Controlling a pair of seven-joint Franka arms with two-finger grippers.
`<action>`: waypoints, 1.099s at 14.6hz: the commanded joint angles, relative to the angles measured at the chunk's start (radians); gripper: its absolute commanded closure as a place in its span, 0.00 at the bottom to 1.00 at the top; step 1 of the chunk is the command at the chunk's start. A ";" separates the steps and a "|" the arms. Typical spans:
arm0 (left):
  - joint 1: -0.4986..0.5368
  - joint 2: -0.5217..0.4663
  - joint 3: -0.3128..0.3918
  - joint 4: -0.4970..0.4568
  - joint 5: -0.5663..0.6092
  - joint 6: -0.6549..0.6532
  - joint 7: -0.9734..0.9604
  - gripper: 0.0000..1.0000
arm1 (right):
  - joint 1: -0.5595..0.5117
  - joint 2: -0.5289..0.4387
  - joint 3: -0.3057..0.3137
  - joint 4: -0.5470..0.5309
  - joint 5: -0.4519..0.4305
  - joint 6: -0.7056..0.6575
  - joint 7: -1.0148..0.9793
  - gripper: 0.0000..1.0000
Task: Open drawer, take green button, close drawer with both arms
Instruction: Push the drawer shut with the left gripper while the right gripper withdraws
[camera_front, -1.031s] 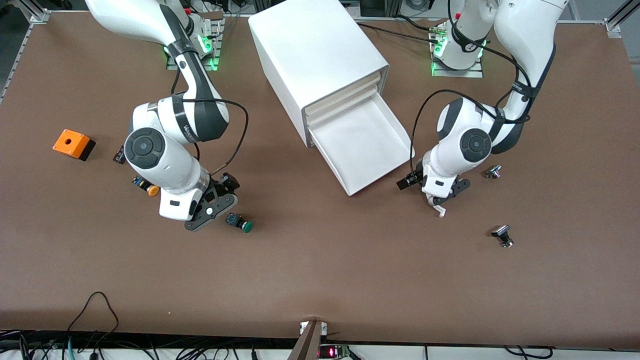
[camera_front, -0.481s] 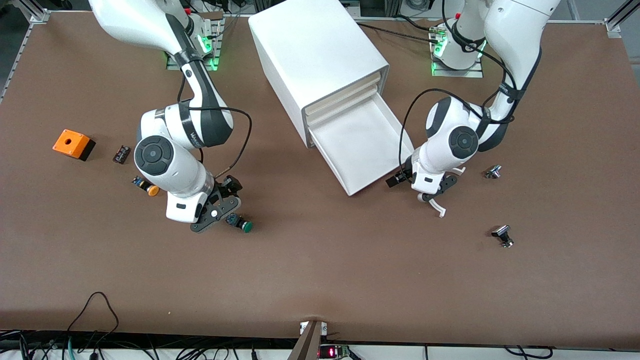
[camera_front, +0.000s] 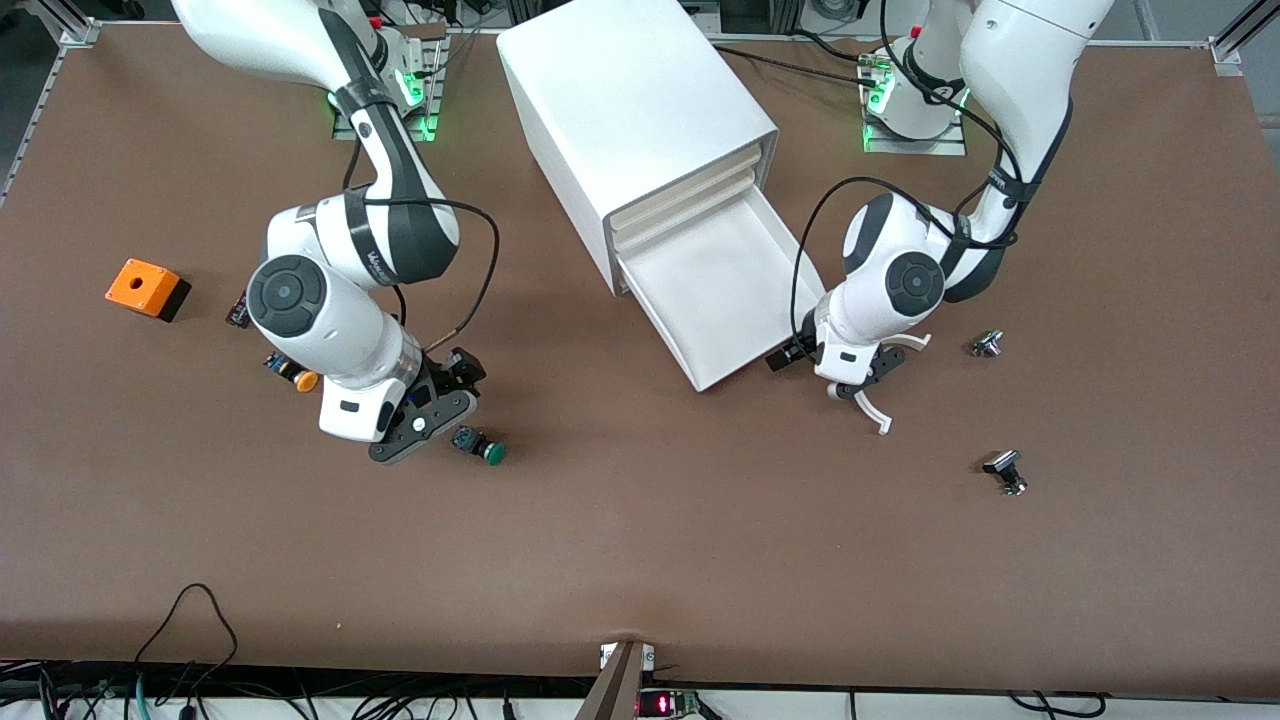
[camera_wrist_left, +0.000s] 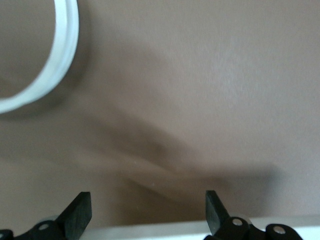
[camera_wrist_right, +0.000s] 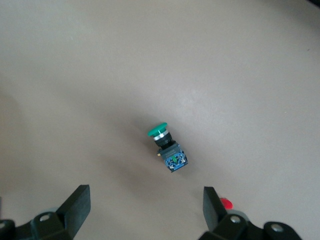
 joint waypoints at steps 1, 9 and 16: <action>-0.018 -0.056 -0.033 -0.056 -0.021 -0.018 -0.064 0.00 | -0.012 -0.043 0.013 -0.005 0.021 -0.003 0.059 0.00; -0.019 -0.126 -0.209 -0.143 -0.198 -0.096 -0.075 0.00 | -0.014 -0.164 -0.010 -0.005 0.005 -0.176 0.349 0.00; -0.019 -0.139 -0.268 -0.143 -0.198 -0.155 -0.062 0.00 | -0.184 -0.261 -0.011 -0.005 0.005 -0.393 0.426 0.00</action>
